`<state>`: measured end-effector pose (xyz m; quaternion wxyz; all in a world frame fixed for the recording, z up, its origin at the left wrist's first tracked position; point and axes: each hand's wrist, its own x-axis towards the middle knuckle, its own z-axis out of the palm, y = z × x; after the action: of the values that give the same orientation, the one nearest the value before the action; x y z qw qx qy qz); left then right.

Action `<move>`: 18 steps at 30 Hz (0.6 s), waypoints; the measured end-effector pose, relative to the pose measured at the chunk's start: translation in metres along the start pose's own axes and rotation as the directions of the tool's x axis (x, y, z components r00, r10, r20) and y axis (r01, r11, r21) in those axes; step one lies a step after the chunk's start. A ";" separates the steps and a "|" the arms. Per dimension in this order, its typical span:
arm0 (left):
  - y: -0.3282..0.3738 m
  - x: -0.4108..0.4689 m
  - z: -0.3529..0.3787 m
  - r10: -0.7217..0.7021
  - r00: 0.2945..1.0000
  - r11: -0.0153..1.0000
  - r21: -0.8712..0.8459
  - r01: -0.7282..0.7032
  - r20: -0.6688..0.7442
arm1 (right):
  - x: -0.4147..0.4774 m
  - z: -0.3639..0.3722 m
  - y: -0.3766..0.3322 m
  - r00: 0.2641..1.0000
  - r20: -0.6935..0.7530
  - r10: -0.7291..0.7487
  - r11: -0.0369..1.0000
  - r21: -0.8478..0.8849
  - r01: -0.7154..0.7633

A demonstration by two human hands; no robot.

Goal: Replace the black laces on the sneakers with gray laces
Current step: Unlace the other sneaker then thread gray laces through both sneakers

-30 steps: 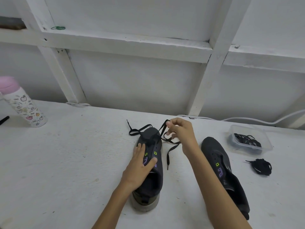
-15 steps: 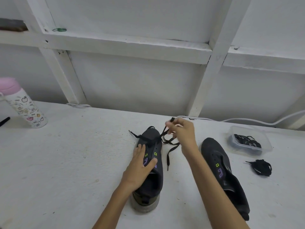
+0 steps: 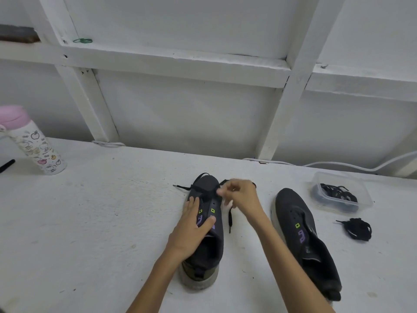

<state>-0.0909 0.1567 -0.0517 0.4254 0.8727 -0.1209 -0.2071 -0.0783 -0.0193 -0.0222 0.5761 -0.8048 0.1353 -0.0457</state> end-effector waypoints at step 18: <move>0.000 0.001 0.000 -0.005 1.000 1.000 0.014 0.005 -0.007 | -0.005 0.011 -0.002 0.999 -0.053 -0.011 0.944 -0.331 -0.007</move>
<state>-0.0903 0.1560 -0.0522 0.4192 0.8767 -0.1185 -0.2042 -0.0805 -0.0073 -0.0235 0.4290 -0.8887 0.1557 -0.0444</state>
